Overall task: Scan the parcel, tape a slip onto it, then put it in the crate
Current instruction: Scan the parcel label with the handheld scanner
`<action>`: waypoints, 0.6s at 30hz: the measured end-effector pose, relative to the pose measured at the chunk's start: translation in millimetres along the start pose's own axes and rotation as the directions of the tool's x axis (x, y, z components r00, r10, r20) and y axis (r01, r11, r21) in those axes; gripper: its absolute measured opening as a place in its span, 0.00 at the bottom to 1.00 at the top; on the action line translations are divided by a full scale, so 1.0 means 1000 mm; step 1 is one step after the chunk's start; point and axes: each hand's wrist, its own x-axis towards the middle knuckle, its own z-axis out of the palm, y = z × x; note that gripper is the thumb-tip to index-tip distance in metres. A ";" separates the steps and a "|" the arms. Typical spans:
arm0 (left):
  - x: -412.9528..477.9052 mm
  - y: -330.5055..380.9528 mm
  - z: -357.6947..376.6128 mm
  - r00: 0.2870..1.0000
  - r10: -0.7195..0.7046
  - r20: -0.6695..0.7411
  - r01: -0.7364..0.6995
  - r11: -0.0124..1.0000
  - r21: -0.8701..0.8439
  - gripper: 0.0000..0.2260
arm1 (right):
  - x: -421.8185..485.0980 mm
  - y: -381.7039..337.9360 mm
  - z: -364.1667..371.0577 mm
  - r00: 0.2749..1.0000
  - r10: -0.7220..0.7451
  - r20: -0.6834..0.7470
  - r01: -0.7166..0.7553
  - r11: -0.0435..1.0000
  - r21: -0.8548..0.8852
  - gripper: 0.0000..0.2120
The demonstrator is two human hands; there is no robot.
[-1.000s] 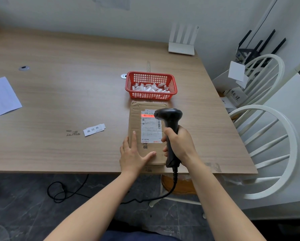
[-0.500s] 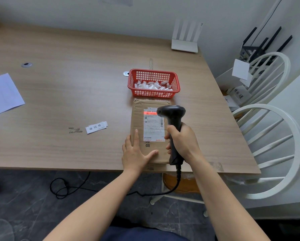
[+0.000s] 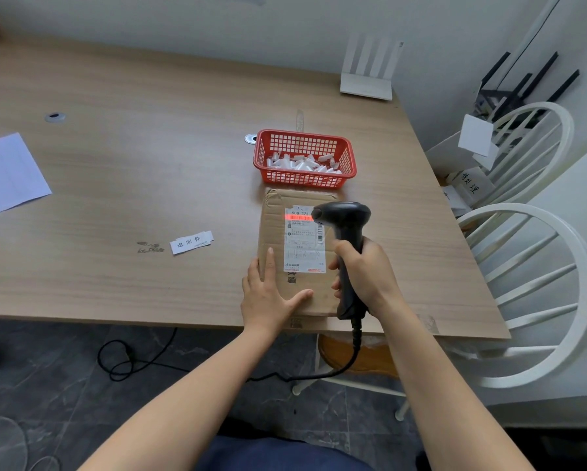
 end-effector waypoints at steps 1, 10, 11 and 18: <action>0.000 0.000 0.000 1.000 0.001 -0.001 -0.001 1.000 0.001 0.48 | 0.000 0.000 0.000 1.000 0.002 -0.001 -0.002 1.000 0.008 0.07; 0.001 0.000 -0.001 1.000 -0.011 0.014 0.011 1.000 0.005 0.48 | 0.001 0.001 -0.001 1.000 0.011 0.009 -0.011 1.000 0.017 0.07; 0.001 0.001 -0.001 1.000 -0.013 0.016 0.013 1.000 0.004 0.48 | 0.002 0.002 -0.002 1.000 0.012 0.009 -0.012 1.000 0.022 0.07; 0.007 0.003 -0.001 0.998 -0.050 0.036 0.050 0.999 -0.001 0.48 | 0.015 0.011 -0.007 1.000 0.016 0.020 -0.018 0.996 0.090 0.06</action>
